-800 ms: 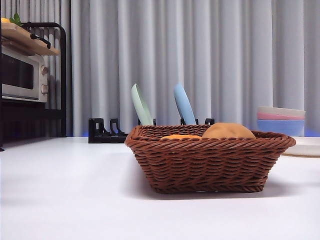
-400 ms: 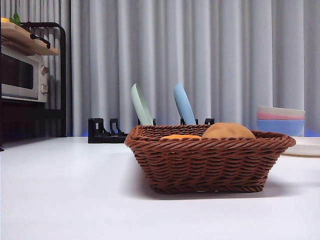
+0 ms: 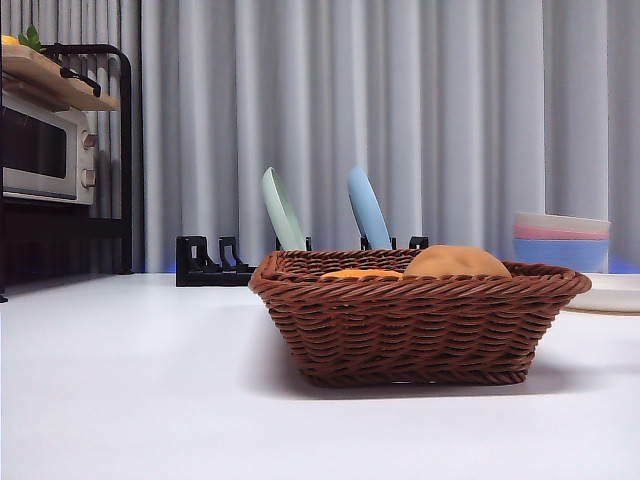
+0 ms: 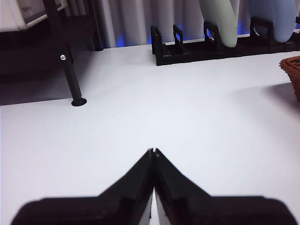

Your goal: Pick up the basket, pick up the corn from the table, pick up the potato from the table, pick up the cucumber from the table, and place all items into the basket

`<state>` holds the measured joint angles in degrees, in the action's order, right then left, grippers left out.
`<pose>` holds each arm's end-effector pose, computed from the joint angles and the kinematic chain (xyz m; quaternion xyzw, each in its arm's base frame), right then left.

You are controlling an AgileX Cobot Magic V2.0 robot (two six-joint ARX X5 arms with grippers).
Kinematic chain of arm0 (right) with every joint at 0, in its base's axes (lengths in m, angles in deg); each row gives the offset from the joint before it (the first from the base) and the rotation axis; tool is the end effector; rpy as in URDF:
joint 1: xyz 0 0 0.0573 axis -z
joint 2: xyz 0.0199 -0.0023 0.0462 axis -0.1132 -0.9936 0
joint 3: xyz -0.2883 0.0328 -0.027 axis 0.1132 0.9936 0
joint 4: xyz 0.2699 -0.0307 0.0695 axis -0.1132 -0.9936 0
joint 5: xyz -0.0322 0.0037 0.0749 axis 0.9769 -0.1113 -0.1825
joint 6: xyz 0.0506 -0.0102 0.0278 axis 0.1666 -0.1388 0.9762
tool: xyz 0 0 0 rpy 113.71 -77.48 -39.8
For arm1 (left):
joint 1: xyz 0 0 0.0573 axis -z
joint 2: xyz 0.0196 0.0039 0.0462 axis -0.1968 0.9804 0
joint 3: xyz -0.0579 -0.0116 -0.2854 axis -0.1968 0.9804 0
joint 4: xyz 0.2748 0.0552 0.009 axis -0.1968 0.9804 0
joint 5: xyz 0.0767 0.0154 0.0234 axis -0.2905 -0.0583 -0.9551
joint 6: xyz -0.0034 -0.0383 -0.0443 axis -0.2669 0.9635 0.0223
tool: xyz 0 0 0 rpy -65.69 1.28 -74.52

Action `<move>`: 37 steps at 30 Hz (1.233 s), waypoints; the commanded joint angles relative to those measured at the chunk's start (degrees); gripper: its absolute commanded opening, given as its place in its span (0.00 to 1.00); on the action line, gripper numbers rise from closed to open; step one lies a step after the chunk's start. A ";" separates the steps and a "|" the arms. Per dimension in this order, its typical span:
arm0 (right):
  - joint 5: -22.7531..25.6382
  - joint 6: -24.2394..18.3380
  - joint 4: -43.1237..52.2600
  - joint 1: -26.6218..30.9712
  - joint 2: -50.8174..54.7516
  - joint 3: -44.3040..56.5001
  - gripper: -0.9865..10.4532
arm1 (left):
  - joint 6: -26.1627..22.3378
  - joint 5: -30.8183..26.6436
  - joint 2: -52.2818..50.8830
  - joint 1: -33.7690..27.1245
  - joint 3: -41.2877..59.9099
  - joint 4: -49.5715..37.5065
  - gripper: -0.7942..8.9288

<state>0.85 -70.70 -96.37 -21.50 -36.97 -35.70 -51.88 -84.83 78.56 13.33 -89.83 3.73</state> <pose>0.1406 0.0326 0.2874 0.0579 0.1598 0.0488 0.9842 0.1049 -0.0042 0.1507 0.0302 0.0837 -0.0270 0.9957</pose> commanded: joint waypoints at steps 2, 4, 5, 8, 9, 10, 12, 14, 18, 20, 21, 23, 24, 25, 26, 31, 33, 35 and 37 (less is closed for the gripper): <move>0.20 0.52 0.17 -0.07 0.07 0.02 0.09 | 0.42 0.26 -0.15 -0.20 0.85 -0.22 0.08; 0.20 0.52 0.17 -0.07 0.07 0.02 0.09 | 0.42 0.26 -0.15 -0.20 0.85 -0.22 0.08; 0.20 0.52 0.17 -0.07 0.07 0.02 0.09 | 0.42 0.26 -0.15 -0.20 0.85 -0.22 0.08; 0.20 0.52 0.17 -0.07 0.07 0.02 0.09 | 0.42 0.26 -0.15 -0.20 0.85 -0.22 0.08; 0.20 0.52 0.17 -0.07 0.07 0.02 0.09 | 0.39 0.26 -0.15 -0.20 0.85 -0.22 0.08; 0.20 0.52 0.17 -0.07 0.07 0.02 0.09 | 0.42 0.26 -0.15 -0.20 0.85 -0.22 0.08; 0.20 0.52 0.17 -0.07 0.07 0.02 0.09 | 0.42 0.26 -0.15 -0.20 0.85 -0.22 0.08; 0.20 0.52 0.17 -0.07 0.07 0.02 0.09 | 0.42 0.26 -0.15 -0.20 0.85 -0.22 0.08; 0.20 0.50 0.17 -0.07 0.07 0.02 0.09 | 0.42 0.26 -0.15 -0.20 0.85 -0.22 0.08; 0.17 0.04 0.11 -0.09 0.17 0.02 0.09 | 0.42 0.26 -0.15 -0.20 0.85 -0.22 0.08; 0.39 -1.90 -0.20 -0.11 0.98 0.02 0.09 | 0.39 0.26 -0.15 -0.20 0.85 -0.22 0.08; 2.19 -6.47 -0.94 0.42 3.54 0.24 0.09 | 0.39 0.28 -0.15 -0.20 0.85 -0.26 0.08; 1.90 -9.05 -1.14 0.66 4.83 0.70 0.09 | 0.42 0.28 -0.15 -0.20 0.85 -0.24 0.08; 0.94 -11.17 -0.79 1.11 6.27 1.62 0.09 | 0.42 0.24 -0.15 -0.20 0.85 -0.24 0.08; -0.20 -12.33 -0.07 1.62 7.65 2.80 0.09 | 0.42 0.26 -0.15 -0.20 0.85 -0.22 0.08; -12.33 -14.27 3.56 7.37 17.20 12.92 0.09 | 0.42 0.26 -0.15 -0.20 0.85 -0.22 0.08; -15.23 -14.23 3.67 9.11 20.55 16.68 0.09 | 0.42 0.26 -0.15 -0.20 0.85 -0.22 0.08; -16.61 -13.77 4.26 9.84 22.86 20.09 0.09 | 0.42 0.28 -0.15 -0.20 0.85 -0.24 0.08; -16.72 -13.03 5.44 9.86 25.05 23.61 0.09 | 0.42 0.24 -0.15 -0.20 0.85 -0.24 0.08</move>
<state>-15.66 -84.01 -91.74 -11.67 -12.71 -13.65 -51.88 -84.83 78.56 13.33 -89.83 3.73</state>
